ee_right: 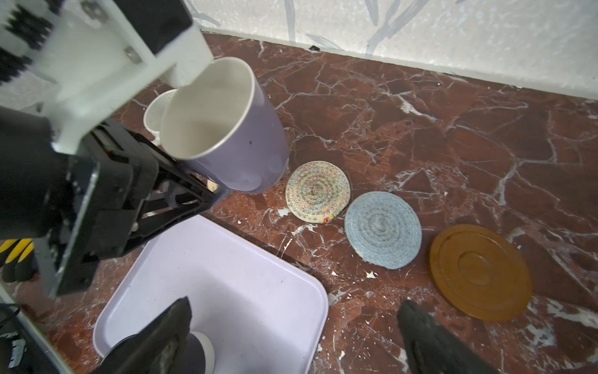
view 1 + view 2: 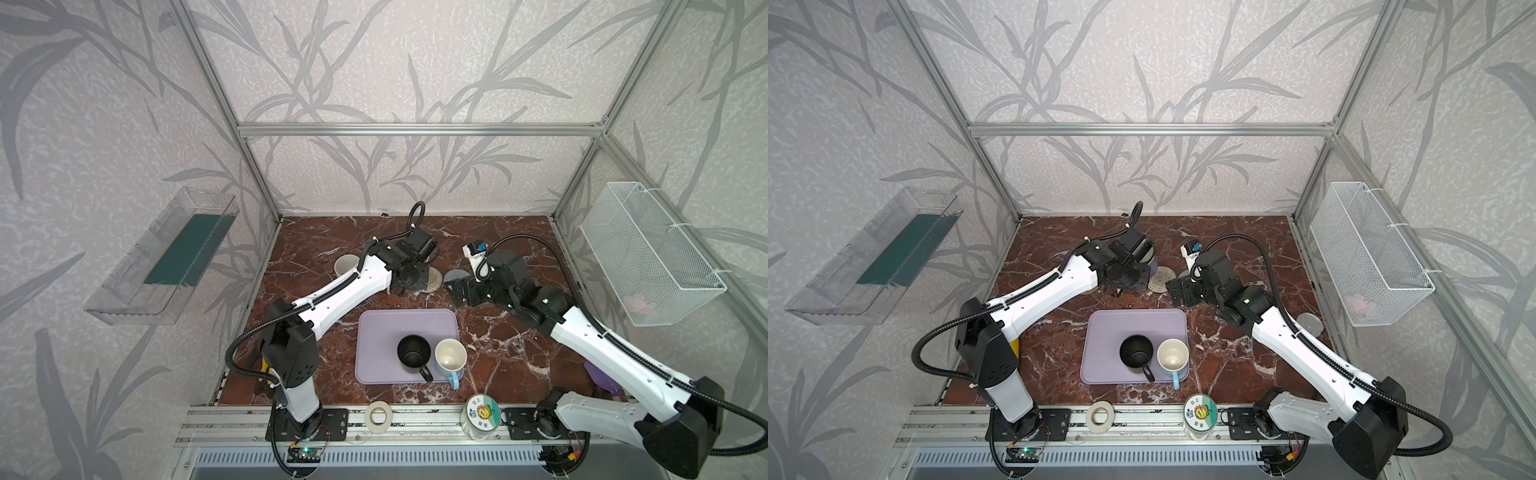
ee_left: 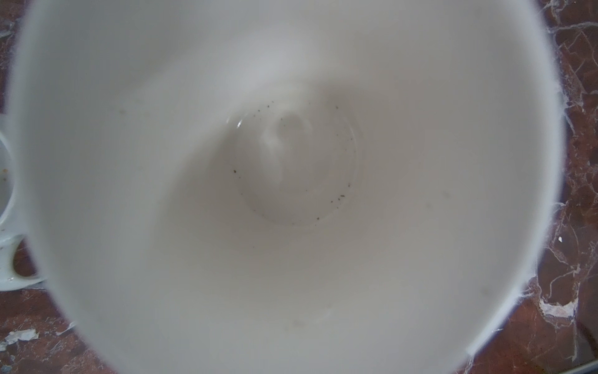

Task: Place cups on coasters
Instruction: Place the cup on the coaster.

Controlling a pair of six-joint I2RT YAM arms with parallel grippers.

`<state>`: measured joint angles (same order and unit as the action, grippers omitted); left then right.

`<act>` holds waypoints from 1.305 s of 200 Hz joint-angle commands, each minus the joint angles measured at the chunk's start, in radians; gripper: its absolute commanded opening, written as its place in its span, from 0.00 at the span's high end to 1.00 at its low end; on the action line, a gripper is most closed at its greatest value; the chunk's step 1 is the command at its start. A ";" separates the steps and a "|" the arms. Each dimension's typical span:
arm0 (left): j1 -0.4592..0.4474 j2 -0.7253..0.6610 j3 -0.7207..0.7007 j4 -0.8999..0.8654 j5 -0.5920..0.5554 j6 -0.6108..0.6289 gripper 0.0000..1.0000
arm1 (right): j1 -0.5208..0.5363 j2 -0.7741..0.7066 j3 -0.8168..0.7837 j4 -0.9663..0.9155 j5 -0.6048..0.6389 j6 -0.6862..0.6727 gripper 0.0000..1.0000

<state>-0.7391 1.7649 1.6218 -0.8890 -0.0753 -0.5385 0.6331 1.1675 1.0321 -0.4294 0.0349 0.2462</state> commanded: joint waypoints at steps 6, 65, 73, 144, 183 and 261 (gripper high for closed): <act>0.008 0.014 0.050 0.060 -0.011 0.002 1.00 | -0.011 -0.002 0.004 0.032 -0.032 0.018 0.01; 0.018 0.125 0.131 0.038 -0.026 -0.039 1.00 | -0.013 -0.002 -0.004 0.021 0.009 0.095 0.01; 0.018 0.142 0.144 0.033 -0.028 -0.043 1.00 | -0.013 -0.002 -0.003 0.008 0.039 0.118 0.01; 0.027 0.290 0.236 0.018 -0.003 -0.074 1.00 | -0.013 0.012 -0.030 0.030 0.007 0.189 0.01; 0.027 0.346 0.268 0.012 -0.025 -0.093 1.00 | -0.013 0.018 -0.027 0.029 0.010 0.192 0.01; 0.020 0.392 0.277 0.032 -0.025 -0.118 1.00 | -0.013 0.000 -0.067 0.045 0.014 0.199 0.01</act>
<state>-0.7162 2.1555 1.8492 -0.8818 -0.0589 -0.6323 0.6243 1.1831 0.9951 -0.4034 0.0441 0.4324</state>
